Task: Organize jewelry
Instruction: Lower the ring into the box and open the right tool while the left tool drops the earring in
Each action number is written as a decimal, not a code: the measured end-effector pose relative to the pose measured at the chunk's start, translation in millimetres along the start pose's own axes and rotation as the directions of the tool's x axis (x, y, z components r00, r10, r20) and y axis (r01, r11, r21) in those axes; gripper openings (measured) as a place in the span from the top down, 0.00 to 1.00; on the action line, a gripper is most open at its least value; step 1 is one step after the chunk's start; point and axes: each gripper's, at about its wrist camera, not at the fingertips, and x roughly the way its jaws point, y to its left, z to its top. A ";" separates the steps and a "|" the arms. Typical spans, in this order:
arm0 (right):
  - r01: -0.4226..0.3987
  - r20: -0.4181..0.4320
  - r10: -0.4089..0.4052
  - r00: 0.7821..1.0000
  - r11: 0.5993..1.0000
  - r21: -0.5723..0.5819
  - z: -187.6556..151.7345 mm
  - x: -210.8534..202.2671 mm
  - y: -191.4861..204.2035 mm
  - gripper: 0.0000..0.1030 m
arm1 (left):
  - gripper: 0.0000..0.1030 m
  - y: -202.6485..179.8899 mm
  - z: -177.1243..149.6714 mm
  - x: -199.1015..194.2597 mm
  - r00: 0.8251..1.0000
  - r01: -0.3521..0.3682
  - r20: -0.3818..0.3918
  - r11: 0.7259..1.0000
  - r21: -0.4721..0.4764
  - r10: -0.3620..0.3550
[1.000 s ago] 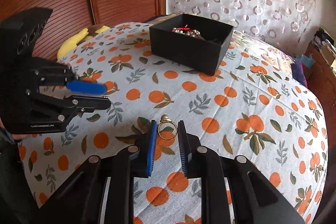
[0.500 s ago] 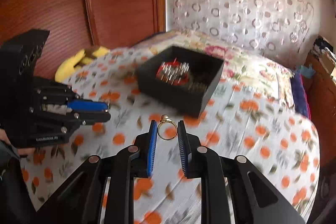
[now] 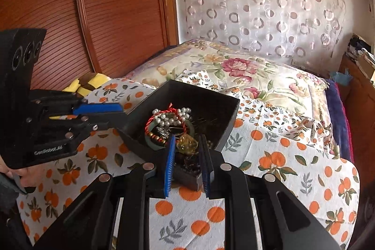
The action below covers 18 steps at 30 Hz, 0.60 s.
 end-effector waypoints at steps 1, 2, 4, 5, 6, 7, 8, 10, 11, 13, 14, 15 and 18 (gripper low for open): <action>0.002 -0.001 -0.002 1.000 1.000 0.002 -0.9 0.4 -0.2 0.77 | 0.87 -0.1 2.6 4.0 1.000 -0.003 -0.001 1.000 0.001 0.003; 0.004 0.001 -0.004 1.000 1.000 0.004 -1.7 0.2 -0.6 0.75 | 0.87 0.2 4.5 6.6 1.000 -0.003 -0.002 1.000 0.001 0.003; 0.006 0.006 -0.006 1.000 1.000 0.011 -4.0 -2.5 -0.8 0.72 | 0.87 -0.5 6.6 11.0 1.000 -0.007 -0.004 1.000 -0.003 0.007; 0.008 0.008 -0.008 1.000 1.000 0.013 -4.9 -4.1 -1.0 0.72 | 0.87 -1.0 7.5 11.8 1.000 -0.008 -0.006 1.000 -0.004 0.008; 0.012 0.010 -0.012 1.000 1.000 0.016 -6.0 -7.0 -1.5 0.72 | 0.87 -2.3 8.8 12.3 1.000 -0.008 -0.001 1.000 -0.002 0.008; 0.015 0.012 -0.015 1.000 1.000 0.018 -6.8 -9.3 -2.0 0.72 | 0.87 -3.7 9.6 11.9 1.000 -0.011 0.003 1.000 0.002 0.011; 0.019 0.017 -0.020 1.000 1.000 0.021 -7.8 -12.6 -2.4 0.72 | 0.87 -5.0 10.1 11.3 1.000 -0.018 0.005 1.000 0.008 0.018; 0.027 0.026 -0.028 0.999 0.999 0.031 -9.4 -19.8 -3.5 0.72 | 0.84 -7.3 10.0 8.3 1.000 -0.020 0.010 1.000 0.009 0.020; 0.037 0.034 -0.038 0.999 0.999 0.038 -11.1 -24.9 -3.8 0.72 | 0.78 -8.2 9.4 5.3 1.000 -0.019 0.014 1.000 0.005 0.019; 0.053 0.050 -0.056 0.997 0.997 0.055 -14.7 -34.8 -4.5 0.67 | 0.70 -10.0 6.7 -1.4 0.999 -0.022 0.024 1.000 -0.001 0.022; 0.057 0.059 -0.061 0.996 0.996 0.065 -16.9 -40.5 -4.4 0.66 | 0.67 -11.6 4.3 -7.2 0.999 -0.025 0.029 1.000 -0.003 0.026; 0.059 0.070 -0.064 0.995 0.995 0.078 -19.7 -47.4 -4.2 0.63 | 0.60 -12.3 2.9 -11.3 0.999 -0.028 0.031 1.000 -0.005 0.028; 0.062 0.094 -0.071 0.993 0.994 0.094 -26.4 -63.2 1.0 0.53 | 0.36 -16.2 -5.3 -31.6 0.998 -0.041 0.053 0.999 -0.029 0.042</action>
